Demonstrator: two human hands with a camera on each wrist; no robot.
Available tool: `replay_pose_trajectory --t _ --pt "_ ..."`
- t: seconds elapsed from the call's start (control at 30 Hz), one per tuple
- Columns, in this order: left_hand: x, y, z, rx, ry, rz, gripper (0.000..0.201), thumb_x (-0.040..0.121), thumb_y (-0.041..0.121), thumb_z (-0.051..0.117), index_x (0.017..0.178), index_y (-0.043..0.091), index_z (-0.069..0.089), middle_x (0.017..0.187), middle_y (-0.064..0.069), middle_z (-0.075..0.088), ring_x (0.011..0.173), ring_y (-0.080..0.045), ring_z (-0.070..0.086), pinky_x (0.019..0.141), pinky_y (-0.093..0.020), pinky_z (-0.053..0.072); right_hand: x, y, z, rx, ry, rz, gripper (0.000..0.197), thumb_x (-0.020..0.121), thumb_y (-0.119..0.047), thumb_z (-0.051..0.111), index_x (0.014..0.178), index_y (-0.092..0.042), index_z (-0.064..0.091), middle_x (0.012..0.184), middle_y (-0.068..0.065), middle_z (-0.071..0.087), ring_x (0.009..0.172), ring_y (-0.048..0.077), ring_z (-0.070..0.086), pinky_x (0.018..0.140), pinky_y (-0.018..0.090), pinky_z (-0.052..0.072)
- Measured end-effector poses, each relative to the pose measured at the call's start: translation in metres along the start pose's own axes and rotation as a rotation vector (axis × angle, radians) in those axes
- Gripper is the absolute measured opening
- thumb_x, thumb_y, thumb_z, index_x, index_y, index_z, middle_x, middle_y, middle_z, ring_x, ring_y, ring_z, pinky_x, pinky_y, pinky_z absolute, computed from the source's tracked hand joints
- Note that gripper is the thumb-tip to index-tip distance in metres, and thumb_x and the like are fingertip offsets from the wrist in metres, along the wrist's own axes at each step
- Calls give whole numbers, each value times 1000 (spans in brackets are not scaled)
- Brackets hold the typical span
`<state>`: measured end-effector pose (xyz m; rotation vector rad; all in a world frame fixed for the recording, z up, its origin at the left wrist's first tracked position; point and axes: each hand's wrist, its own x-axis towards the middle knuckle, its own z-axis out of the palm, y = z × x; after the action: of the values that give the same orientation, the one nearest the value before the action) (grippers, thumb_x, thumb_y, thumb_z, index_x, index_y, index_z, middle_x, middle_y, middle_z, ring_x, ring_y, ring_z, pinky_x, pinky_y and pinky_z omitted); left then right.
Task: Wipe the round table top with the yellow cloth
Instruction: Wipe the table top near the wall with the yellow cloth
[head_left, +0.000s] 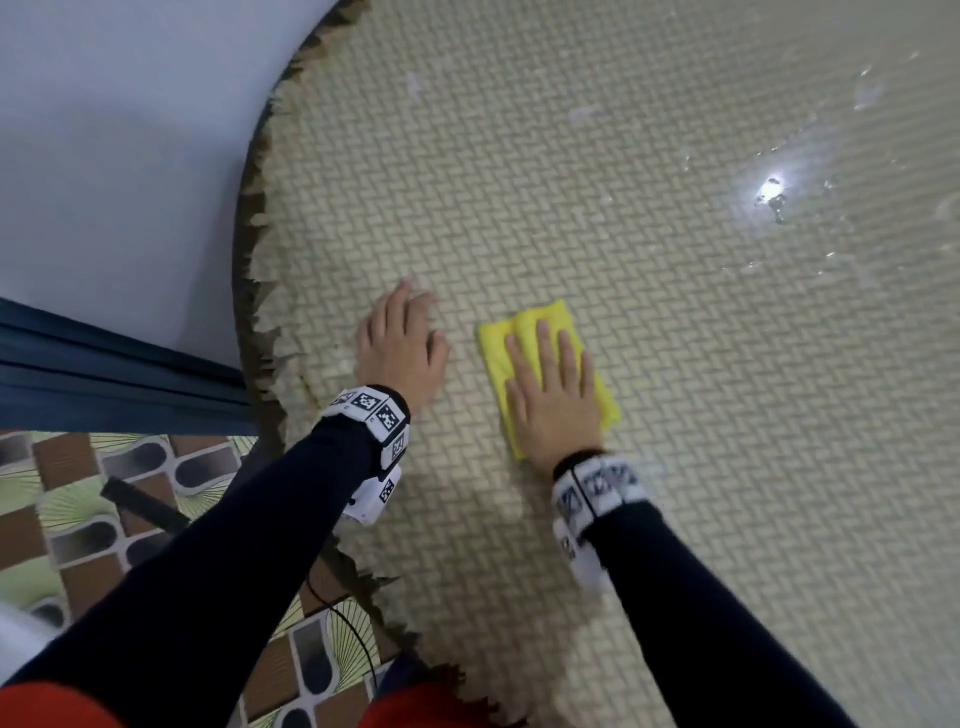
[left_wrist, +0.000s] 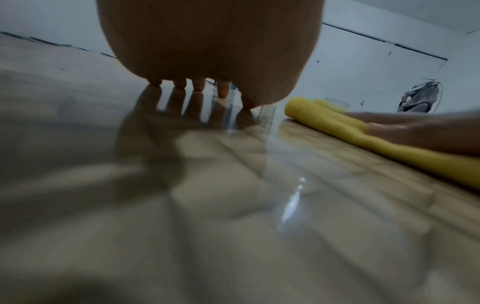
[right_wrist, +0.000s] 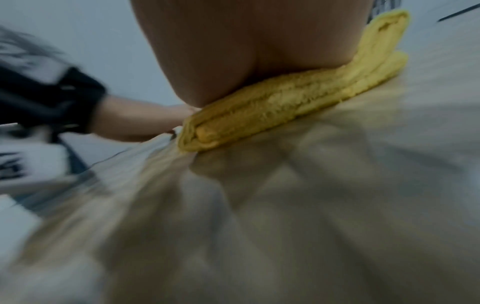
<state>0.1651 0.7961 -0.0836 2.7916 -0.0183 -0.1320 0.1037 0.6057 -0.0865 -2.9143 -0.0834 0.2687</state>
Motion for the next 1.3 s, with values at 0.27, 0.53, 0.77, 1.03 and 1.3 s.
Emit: replay_pose_trajectory --t 0.27,0.53,0.77,1.03,1.3 --pt "1 -3 4 12 5 -9 57 88 41 30 139 20 44 156 -2 30 142 -24 25 113 -44 19 -5 85 -29 30 -34 337 55 98 -48 16 151 -35 14 161 3 8 148 30 7 118 48 3" --pt "2 -7 6 22 4 9 53 88 40 36 136 22 45 155 -2 32 140 -25 28 110 -45 22 75 9 -13 11 -58 120 54 100 -45 18 152 -33 12 161 7 5 148 32 4 118 50 -1" --pt "4 -6 7 15 35 9 52 84 37 41 133 21 49 152 -3 36 137 -27 32 107 -46 26 6 56 -25 20 -182 107 60 90 -57 1 148 -42 -4 160 -3 -9 148 26 -7 116 43 -9" --pt "4 -8 2 38 -1 21 51 87 39 42 136 23 46 154 -1 32 139 -25 28 110 -44 23 151 37 -40 48 -100 273 53 101 -49 15 151 -41 -3 161 4 -13 147 29 -12 117 51 -8" --pt "4 -9 5 33 16 18 53 86 40 41 135 23 48 153 -1 34 138 -26 31 109 -44 25 32 15 -21 -30 -138 -47 55 96 -49 6 151 -41 9 161 -4 0 148 24 -2 117 44 -5"
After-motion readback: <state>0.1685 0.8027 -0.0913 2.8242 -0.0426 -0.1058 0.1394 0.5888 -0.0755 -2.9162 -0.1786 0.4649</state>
